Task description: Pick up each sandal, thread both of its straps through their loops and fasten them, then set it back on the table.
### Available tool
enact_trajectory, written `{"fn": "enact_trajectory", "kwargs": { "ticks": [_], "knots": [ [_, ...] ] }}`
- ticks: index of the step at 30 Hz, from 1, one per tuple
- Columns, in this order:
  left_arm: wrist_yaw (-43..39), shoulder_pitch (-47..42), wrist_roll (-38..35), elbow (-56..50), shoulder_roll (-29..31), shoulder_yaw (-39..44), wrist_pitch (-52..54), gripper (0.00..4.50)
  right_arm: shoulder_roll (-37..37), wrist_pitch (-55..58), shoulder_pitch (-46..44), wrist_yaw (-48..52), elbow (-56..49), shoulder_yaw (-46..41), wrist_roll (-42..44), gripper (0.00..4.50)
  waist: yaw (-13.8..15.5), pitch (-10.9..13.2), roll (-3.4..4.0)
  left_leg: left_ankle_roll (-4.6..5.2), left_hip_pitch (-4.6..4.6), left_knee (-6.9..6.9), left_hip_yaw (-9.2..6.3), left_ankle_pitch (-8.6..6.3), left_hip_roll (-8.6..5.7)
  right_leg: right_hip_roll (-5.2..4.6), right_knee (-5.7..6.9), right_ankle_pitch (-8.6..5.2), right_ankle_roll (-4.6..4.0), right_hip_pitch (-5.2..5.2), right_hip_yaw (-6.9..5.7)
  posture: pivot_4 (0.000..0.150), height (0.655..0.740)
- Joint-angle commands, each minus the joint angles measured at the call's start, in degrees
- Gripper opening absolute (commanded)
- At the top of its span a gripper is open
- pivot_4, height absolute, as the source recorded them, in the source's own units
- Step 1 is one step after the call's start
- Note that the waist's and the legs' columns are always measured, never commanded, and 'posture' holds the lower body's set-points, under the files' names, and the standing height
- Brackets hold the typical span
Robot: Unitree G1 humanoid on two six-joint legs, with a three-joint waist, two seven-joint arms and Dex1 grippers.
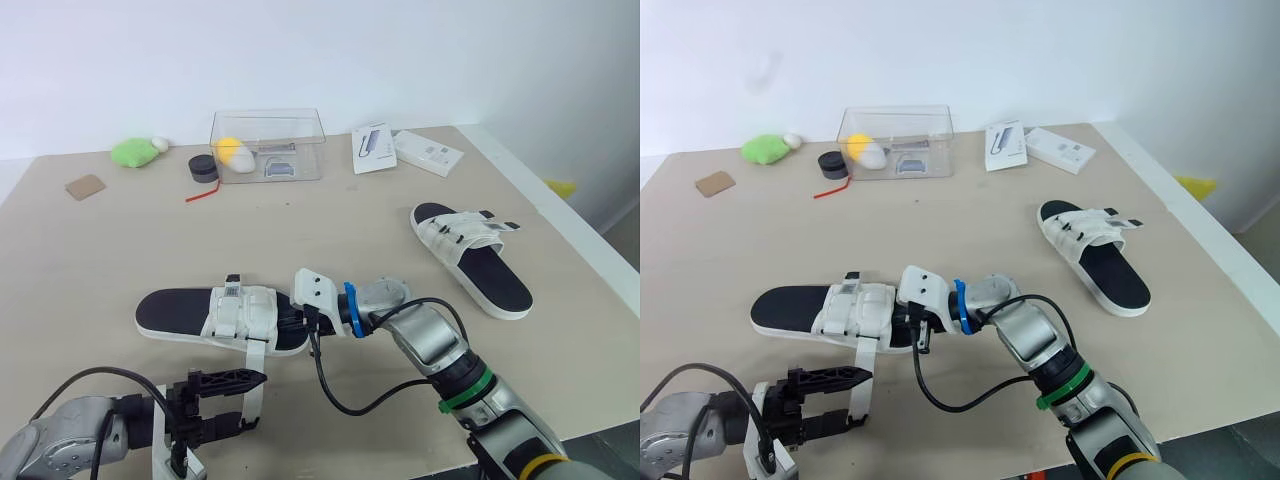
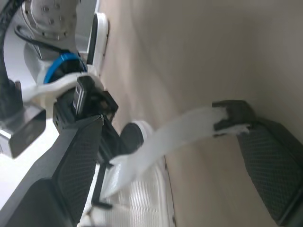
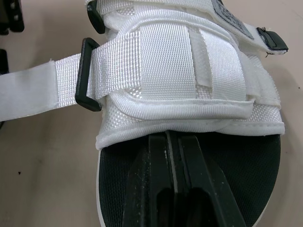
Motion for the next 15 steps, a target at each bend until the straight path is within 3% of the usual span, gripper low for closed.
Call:
{"fn": "enact_trajectory", "kwargs": {
  "ticks": [1,3,10,13,15],
  "knots": [
    [1.24,0.27,0.79,-0.03,0.91,-1.81,-0.02,4.24,-1.29,2.15,1.58,-0.26,2.43,2.0,-2.15,0.0,-0.01,0.0,0.0,0.0,0.0,0.0,0.0,0.0,0.01,0.0,0.0,0.0,0.0,0.0,0.0,0.15,0.74],
    [1.58,-0.08,0.7,-0.1,1.28,-2.75,0.54,3.65,-1.3,2.23,1.67,-0.37,2.35,1.95,-2.13,0.0,-0.01,0.0,0.0,0.0,0.0,0.0,0.0,0.0,0.0,0.0,0.0,0.0,0.0,0.0,-0.01,0.15,0.74],
    [2.13,-0.19,-1.94,-0.62,2.52,-5.74,2.24,0.18,-1.15,2.24,1.72,-0.6,2.32,1.91,-2.04,0.0,-0.01,-0.04,0.03,0.0,0.01,0.0,-0.02,0.0,0.01,0.01,0.0,0.0,0.0,0.03,-0.02,0.15,0.74],
    [2.15,0.36,-6.75,-3.14,3.38,-7.57,5.35,0.07,-1.11,2.3,1.72,-0.63,2.37,1.88,-1.93,0.0,-0.02,-0.05,0.07,0.01,0.02,0.0,0.0,0.0,0.0,0.0,0.01,0.01,0.01,0.03,0.01,0.15,0.74],
    [1.11,-0.22,-14.01,-6.41,4.51,-9.08,11.07,0.07,-1.08,2.25,1.69,-0.56,2.45,1.92,-1.91,0.0,-0.05,-0.06,0.03,0.0,0.0,0.01,0.0,0.0,0.01,0.0,0.0,0.01,0.01,0.02,-0.01,0.15,0.74]
  ]
}}
